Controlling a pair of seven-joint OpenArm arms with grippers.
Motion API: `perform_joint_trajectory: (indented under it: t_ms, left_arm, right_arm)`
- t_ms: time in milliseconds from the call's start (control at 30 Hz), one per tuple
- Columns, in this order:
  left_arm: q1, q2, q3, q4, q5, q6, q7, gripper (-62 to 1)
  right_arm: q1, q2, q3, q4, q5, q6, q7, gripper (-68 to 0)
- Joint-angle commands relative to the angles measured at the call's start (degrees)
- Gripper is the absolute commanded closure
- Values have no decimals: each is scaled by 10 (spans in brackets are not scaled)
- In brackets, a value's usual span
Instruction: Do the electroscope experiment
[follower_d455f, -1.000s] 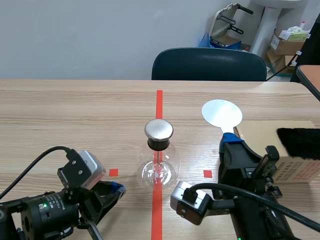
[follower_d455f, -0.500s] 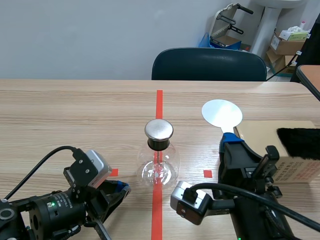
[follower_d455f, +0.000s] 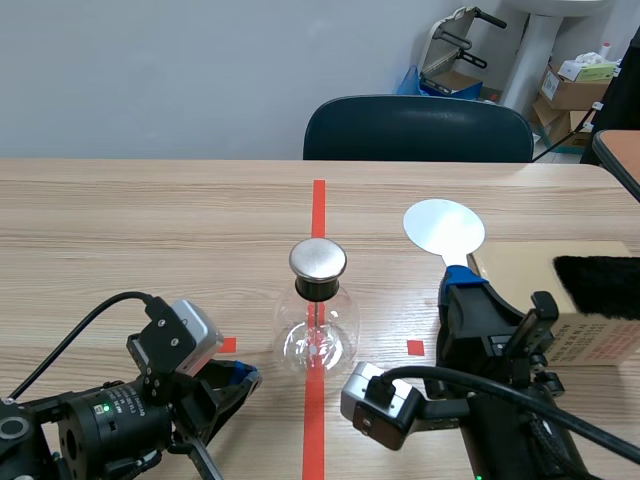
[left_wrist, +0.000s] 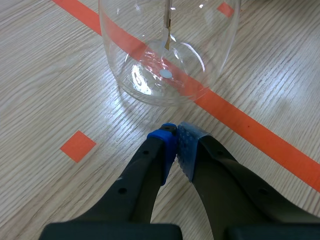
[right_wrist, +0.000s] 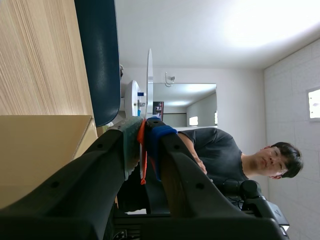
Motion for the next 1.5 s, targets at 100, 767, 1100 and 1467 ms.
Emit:
perform_joint_trajectory:
  t_ms: [100, 767, 1100, 1467]
  left_arm:
    - [-2, -2, -2, 7, -3, -1, -8, -25]
    - [-2, -2, -2, 7, -3, 8, -9, -25]
    - [-2, -2, -2, 7, -3, 8, -9, -25]
    - [-2, -2, -2, 7, -3, 8, -10, -25]
  right_arm:
    - [5, 2, 5, 6, -2, -10, -4, -10]
    - [5, 2, 5, 6, -2, -10, -4, -10]
    - [5, 2, 5, 6, -3, -10, -4, -10]
    - [5, 2, 5, 6, -3, -10, -4, -10]
